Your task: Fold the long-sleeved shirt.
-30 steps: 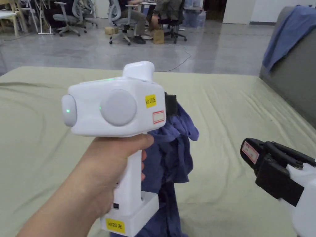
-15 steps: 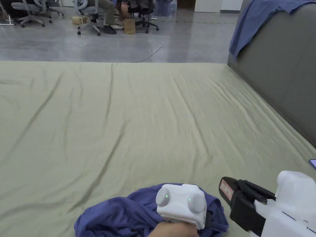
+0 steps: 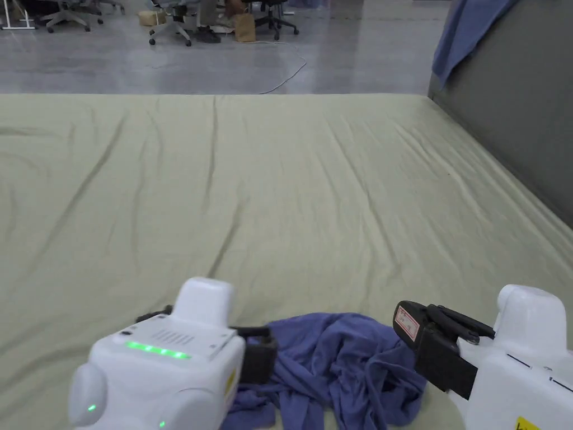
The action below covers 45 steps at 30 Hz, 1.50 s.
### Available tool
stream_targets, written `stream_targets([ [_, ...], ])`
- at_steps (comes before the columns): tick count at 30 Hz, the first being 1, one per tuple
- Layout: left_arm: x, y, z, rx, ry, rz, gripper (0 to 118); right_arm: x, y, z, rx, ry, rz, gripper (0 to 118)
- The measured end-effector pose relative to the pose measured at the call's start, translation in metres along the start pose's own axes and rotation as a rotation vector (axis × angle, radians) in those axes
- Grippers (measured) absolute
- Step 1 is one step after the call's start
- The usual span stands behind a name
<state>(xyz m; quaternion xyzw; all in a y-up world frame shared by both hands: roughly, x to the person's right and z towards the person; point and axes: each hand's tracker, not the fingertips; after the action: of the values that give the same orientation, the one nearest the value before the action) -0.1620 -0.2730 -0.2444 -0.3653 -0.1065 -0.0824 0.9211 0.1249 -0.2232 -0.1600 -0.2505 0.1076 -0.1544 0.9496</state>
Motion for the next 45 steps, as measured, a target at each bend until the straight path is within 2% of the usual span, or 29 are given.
stream_targets([
  [1,-0.013,-0.010,-0.002,-0.090,0.022,0.028,72,-0.002,-0.002,-0.004,-0.008,0.006,0.000,0],
  [2,-0.026,-0.017,-0.001,-0.120,0.016,0.091,22,-0.004,-0.003,-0.007,-0.016,0.009,0.001,0],
  [3,-0.042,-0.025,0.001,-0.134,-0.025,0.199,0,-0.006,-0.005,-0.011,-0.026,0.014,0.003,0],
  [5,-0.068,-0.038,0.001,-0.163,-0.018,0.393,0,-0.010,-0.009,-0.018,-0.044,0.023,0.011,0],
  [11,-0.085,-0.035,-0.029,-0.192,-0.011,0.353,0,-0.013,-0.014,-0.040,-0.091,0.039,0.012,0],
  [12,-0.085,-0.033,-0.042,-0.217,-0.016,0.325,4,-0.013,-0.014,-0.042,-0.097,0.037,0.011,0],
  [13,-0.083,-0.032,-0.060,-0.224,-0.012,0.311,39,-0.012,-0.015,-0.046,-0.103,0.033,0.009,0],
  [14,-0.080,-0.031,-0.070,-0.242,0.001,0.306,80,-0.012,-0.015,-0.047,-0.106,0.030,0.007,0],
  [15,-0.077,-0.030,-0.083,-0.288,0.022,0.283,113,-0.010,-0.015,-0.050,-0.111,0.024,0.003,0],
  [16,-0.072,-0.029,-0.089,-0.302,0.004,0.268,117,-0.008,-0.016,-0.052,-0.117,0.016,0.000,0],
  [21,-0.060,-0.027,-0.147,-0.384,-0.070,0.206,112,0.006,-0.015,-0.066,-0.162,-0.070,-0.022,0],
  [22,-0.057,-0.027,-0.158,-0.459,-0.084,0.179,84,0.011,-0.013,-0.070,-0.173,-0.088,-0.032,0],
  [23,-0.055,-0.028,-0.164,-0.484,-0.094,0.172,31,0.015,-0.012,-0.073,-0.182,-0.099,-0.042,0],
  [24,-0.054,-0.026,-0.165,-0.471,-0.107,0.196,14,0.021,-0.010,-0.077,-0.197,-0.122,-0.055,0],
  [25,-0.058,-0.027,-0.156,-0.397,-0.114,0.255,14,0.026,-0.007,-0.081,-0.202,-0.152,-0.063,0],
  [26,-0.057,-0.023,-0.149,-0.364,-0.114,0.220,14,0.031,-0.005,-0.084,-0.204,-0.175,-0.064,0],
  [27,-0.055,-0.020,-0.143,-0.330,-0.146,0.187,14,0.036,-0.003,-0.091,-0.213,-0.188,-0.064,9],
  [29,-0.059,-0.018,-0.130,-0.294,-0.156,0.221,14,0.048,0.001,-0.103,-0.243,-0.203,-0.082,105],
  [30,-0.062,-0.017,-0.125,-0.311,-0.164,0.234,14,0.056,0.001,-0.113,-0.251,-0.194,-0.096,118],
  [32,-0.068,-0.015,-0.118,-0.297,-0.180,0.262,14,0.070,-0.002,-0.121,-0.231,-0.184,-0.118,116],
  [34,-0.074,-0.015,-0.109,-0.279,-0.197,0.292,14,0.077,-0.005,-0.145,-0.273,-0.289,-0.187,116],
  [37,-0.075,-0.014,-0.099,-0.267,-0.216,0.314,14,0.094,-0.029,-0.168,-0.449,-0.389,-0.229,114],
  [38,-0.074,-0.013,-0.097,-0.264,-0.222,0.321,14,0.098,-0.036,-0.179,-0.526,-0.411,-0.257,107],
  [39,-0.073,-0.012,-0.095,-0.256,-0.218,0.313,14,0.103,-0.042,-0.189,-0.581,-0.401,-0.289,89],
  [40,-0.072,-0.011,-0.092,-0.251,-0.214,0.306,14,0.106,-0.046,-0.198,-0.618,-0.376,-0.323,43],
  [41,-0.074,-0.010,-0.089,-0.246,-0.213,0.307,14,0.107,-0.048,-0.202,-0.637,-0.360,-0.330,16],
  [42,-0.077,-0.009,-0.084,-0.233,-0.217,0.317,14,0.105,-0.045,-0.198,-0.612,-0.375,-0.338,14],
  [43,-0.080,-0.007,-0.077,-0.217,-0.231,0.334,14,0.100,-0.037,-0.187,-0.547,-0.346,-0.353,12],
  [45,-0.088,-0.001,-0.059,-0.184,-0.238,0.343,14,0.082,-0.021,-0.158,-0.445,-0.230,-0.322,9],
])
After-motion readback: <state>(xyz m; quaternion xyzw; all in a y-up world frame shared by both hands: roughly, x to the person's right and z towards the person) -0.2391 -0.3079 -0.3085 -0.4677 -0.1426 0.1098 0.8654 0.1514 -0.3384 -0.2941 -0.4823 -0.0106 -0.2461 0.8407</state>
